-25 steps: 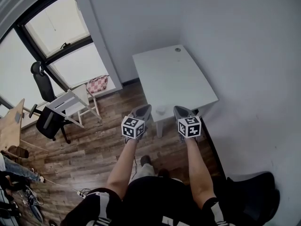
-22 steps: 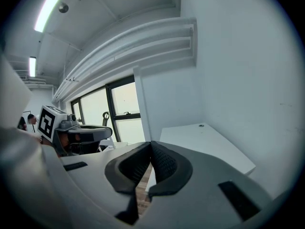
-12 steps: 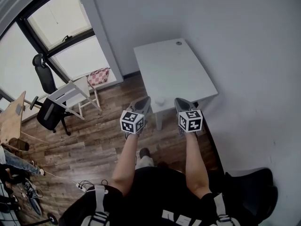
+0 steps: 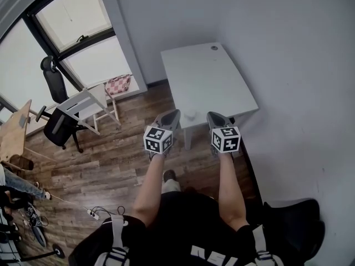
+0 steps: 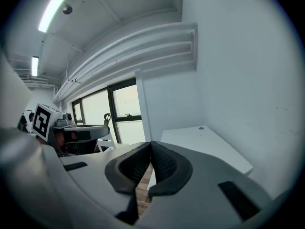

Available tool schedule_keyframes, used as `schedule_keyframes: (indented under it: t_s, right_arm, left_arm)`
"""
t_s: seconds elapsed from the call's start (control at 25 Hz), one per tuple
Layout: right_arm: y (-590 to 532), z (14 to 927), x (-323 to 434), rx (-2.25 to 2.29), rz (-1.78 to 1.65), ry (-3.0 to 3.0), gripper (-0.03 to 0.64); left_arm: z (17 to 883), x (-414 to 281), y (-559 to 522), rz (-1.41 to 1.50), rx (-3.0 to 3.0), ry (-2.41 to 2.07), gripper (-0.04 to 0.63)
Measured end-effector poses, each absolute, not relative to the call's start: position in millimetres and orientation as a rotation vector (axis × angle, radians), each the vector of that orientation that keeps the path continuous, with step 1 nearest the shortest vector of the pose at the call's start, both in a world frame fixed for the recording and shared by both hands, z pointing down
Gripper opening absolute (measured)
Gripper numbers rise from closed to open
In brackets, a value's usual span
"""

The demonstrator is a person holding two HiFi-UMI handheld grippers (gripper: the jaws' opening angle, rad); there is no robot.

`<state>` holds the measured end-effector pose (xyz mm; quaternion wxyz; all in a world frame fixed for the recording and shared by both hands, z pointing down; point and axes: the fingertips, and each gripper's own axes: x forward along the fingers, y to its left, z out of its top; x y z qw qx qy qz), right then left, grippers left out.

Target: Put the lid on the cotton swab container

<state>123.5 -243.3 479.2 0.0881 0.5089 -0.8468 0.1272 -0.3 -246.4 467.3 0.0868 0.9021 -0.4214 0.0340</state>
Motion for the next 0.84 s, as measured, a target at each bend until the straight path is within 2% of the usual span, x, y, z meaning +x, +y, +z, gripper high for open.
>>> schedule_keyframes:
  t_s: [0.84]
  right_arm:
    - [-237.6,487.3,118.2,1.499,0.457,-2.596,0.014]
  left_arm:
    - [478.0,2.2,-240.5,0.111,2.657,-1.288,0.026]
